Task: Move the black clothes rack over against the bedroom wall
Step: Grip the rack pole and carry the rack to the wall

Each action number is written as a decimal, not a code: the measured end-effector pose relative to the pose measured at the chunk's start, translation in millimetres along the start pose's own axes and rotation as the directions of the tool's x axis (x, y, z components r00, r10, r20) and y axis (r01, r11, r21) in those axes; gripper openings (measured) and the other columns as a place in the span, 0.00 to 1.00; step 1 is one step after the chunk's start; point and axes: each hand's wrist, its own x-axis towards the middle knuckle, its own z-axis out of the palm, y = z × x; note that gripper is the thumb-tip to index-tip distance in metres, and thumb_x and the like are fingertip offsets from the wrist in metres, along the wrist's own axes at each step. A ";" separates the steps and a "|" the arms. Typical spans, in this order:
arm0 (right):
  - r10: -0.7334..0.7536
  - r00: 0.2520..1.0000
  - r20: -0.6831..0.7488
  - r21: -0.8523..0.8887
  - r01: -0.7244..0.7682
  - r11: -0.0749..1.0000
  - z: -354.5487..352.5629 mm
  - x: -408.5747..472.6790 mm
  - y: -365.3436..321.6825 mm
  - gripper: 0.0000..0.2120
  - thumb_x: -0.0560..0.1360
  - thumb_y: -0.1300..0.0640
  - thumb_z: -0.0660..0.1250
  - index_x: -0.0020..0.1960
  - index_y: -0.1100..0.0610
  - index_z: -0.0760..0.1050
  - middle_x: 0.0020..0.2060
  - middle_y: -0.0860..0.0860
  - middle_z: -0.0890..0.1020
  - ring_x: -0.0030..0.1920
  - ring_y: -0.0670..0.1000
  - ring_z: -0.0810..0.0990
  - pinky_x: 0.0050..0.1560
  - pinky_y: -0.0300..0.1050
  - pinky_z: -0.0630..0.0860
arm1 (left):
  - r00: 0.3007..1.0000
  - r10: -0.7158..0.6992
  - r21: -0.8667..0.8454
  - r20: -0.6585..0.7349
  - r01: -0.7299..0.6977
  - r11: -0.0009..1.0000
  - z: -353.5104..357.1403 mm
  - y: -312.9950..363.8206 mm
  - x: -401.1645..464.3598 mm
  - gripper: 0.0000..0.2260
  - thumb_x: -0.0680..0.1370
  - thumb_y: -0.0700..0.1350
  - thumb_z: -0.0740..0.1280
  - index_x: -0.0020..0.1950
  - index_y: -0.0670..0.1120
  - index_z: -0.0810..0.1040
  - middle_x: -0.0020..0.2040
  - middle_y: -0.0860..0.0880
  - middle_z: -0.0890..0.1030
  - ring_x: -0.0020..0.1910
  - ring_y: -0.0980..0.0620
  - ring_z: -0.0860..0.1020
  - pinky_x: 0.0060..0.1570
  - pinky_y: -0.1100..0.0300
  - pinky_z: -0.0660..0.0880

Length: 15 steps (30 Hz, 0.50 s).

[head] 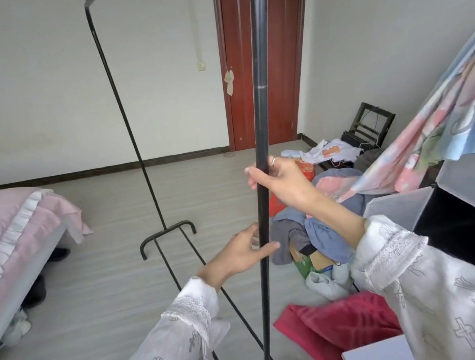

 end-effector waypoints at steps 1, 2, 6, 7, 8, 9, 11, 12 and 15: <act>-0.001 0.999 0.040 0.059 -0.001 0.998 0.9 4.5 -1.7 0.13 0.76 0.58 0.65 0.33 0.60 0.74 0.31 0.59 0.79 0.32 0.50 0.80 0.47 0.46 0.80 | 1.000 0.011 -0.058 -0.024 -0.013 0.998 3.6 4.7 4.1 0.10 0.74 0.49 0.66 0.54 0.49 0.73 0.46 0.54 0.78 0.45 0.55 0.77 0.44 0.74 0.71; 0.001 0.997 0.076 0.120 -0.011 0.993 2.1 9.3 -3.0 0.15 0.76 0.58 0.65 0.31 0.59 0.72 0.28 0.57 0.78 0.28 0.46 0.79 0.40 0.40 0.79 | 0.998 0.018 -0.101 -0.056 -0.023 0.995 5.6 8.3 8.8 0.06 0.76 0.48 0.64 0.50 0.47 0.74 0.44 0.52 0.79 0.43 0.55 0.77 0.45 0.71 0.72; 0.097 0.966 0.238 0.289 -0.166 0.943 8.3 25.0 -2.3 0.23 0.77 0.50 0.61 0.26 0.57 0.63 0.18 0.49 0.66 0.19 0.48 0.65 0.26 0.40 0.69 | 0.996 -0.028 -0.206 -0.080 0.011 0.979 11.7 15.5 20.1 0.13 0.79 0.44 0.59 0.34 0.46 0.71 0.30 0.50 0.78 0.34 0.55 0.77 0.43 0.66 0.71; 0.114 0.953 0.280 0.318 -0.205 0.926 11.0 29.1 -0.6 0.25 0.78 0.49 0.61 0.25 0.56 0.60 0.17 0.47 0.62 0.18 0.48 0.60 0.24 0.39 0.64 | 0.995 -0.049 -0.230 -0.086 0.028 0.973 11.5 15.2 21.8 0.15 0.79 0.44 0.59 0.31 0.46 0.69 0.27 0.50 0.76 0.32 0.52 0.76 0.42 0.66 0.72; 0.127 0.945 0.302 0.336 -0.230 0.913 14.2 32.8 1.7 0.26 0.78 0.49 0.60 0.24 0.55 0.57 0.15 0.46 0.60 0.17 0.47 0.57 0.23 0.38 0.60 | 0.993 -0.068 -0.246 -0.095 0.043 0.968 11.0 14.2 23.9 0.17 0.79 0.44 0.59 0.29 0.45 0.68 0.25 0.49 0.74 0.30 0.51 0.75 0.40 0.66 0.72; 0.133 0.941 0.311 0.351 -0.244 0.904 17.7 37.1 3.7 0.27 0.78 0.49 0.60 0.23 0.54 0.56 0.14 0.46 0.58 0.16 0.47 0.55 0.23 0.37 0.56 | 0.990 -0.086 -0.259 -0.109 0.056 0.964 9.9 13.1 26.8 0.18 0.78 0.45 0.59 0.28 0.45 0.67 0.24 0.49 0.72 0.28 0.51 0.74 0.39 0.64 0.73; 0.142 0.942 0.305 0.378 -0.257 0.889 23.0 44.8 6.5 0.29 0.78 0.50 0.60 0.22 0.53 0.54 0.13 0.46 0.57 0.15 0.47 0.54 0.22 0.35 0.53 | 0.985 -0.112 -0.299 -0.131 0.068 0.952 8.3 11.7 33.1 0.18 0.78 0.46 0.59 0.28 0.46 0.65 0.23 0.47 0.70 0.24 0.53 0.70 0.36 0.62 0.73; 0.147 0.944 0.294 0.393 -0.259 0.882 24.7 48.6 7.7 0.29 0.78 0.50 0.60 0.21 0.52 0.54 0.13 0.46 0.57 0.15 0.47 0.54 0.22 0.35 0.53 | 0.982 -0.123 -0.324 -0.144 0.070 0.944 8.3 11.7 36.8 0.18 0.78 0.45 0.60 0.28 0.46 0.64 0.23 0.47 0.68 0.22 0.54 0.69 0.33 0.63 0.71; 0.163 0.952 0.259 0.418 -0.262 0.870 30.1 65.3 10.7 0.28 0.78 0.51 0.60 0.23 0.53 0.53 0.13 0.46 0.57 0.14 0.46 0.54 0.21 0.33 0.53 | 0.966 -0.160 -0.377 -0.203 0.074 0.923 3.1 7.3 52.0 0.18 0.78 0.43 0.60 0.28 0.46 0.62 0.23 0.47 0.66 0.19 0.55 0.65 0.28 0.62 0.68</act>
